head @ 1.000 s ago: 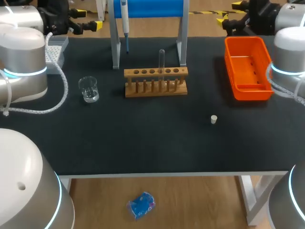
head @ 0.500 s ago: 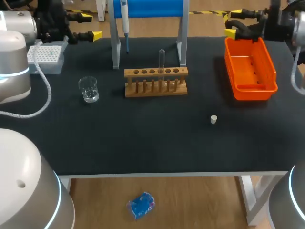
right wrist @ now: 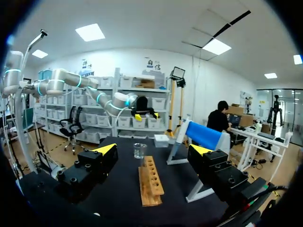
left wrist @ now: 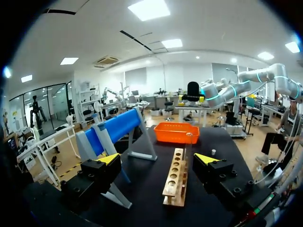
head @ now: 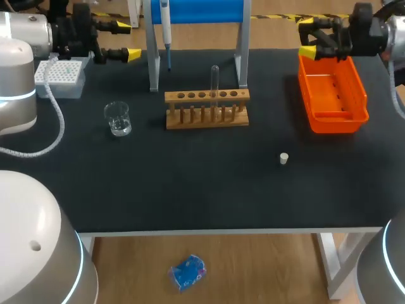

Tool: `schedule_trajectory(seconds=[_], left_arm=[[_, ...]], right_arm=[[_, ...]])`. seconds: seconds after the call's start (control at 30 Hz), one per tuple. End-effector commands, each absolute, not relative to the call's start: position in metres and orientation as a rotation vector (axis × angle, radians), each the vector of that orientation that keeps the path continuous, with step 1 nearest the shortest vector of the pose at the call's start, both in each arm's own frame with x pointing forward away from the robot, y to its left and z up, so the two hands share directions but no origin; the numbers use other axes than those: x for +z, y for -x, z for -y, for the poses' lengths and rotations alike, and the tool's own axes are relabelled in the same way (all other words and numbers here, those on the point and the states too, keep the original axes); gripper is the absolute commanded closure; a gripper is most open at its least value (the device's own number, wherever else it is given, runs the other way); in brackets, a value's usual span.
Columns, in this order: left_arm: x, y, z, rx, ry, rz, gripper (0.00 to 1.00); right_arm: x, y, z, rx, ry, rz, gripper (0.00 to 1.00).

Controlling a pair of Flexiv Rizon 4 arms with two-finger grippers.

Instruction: Invert the test tube, pick up the pipette, mount the tip to pipette, aspirate from beaker and dispense into the tube, eject the tip, return the pipette, and cap with the stopper.

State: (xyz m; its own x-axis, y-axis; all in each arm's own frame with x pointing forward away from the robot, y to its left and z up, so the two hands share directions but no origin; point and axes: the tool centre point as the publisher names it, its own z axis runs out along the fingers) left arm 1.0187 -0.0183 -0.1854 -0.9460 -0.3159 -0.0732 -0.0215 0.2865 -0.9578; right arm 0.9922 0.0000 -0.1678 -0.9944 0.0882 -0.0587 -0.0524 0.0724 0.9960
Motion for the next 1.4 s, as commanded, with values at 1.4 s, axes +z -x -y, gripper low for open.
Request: schedule_trajectory(seconds=[1.4], left_arm=[[-0.26, -0.973, 0.075, -1.667, 0.283, -2.4, 0.0]], right_arm=[[-0.248, -0.962, -0.117, 2.309, 0.338, -2.388, 0.0]])
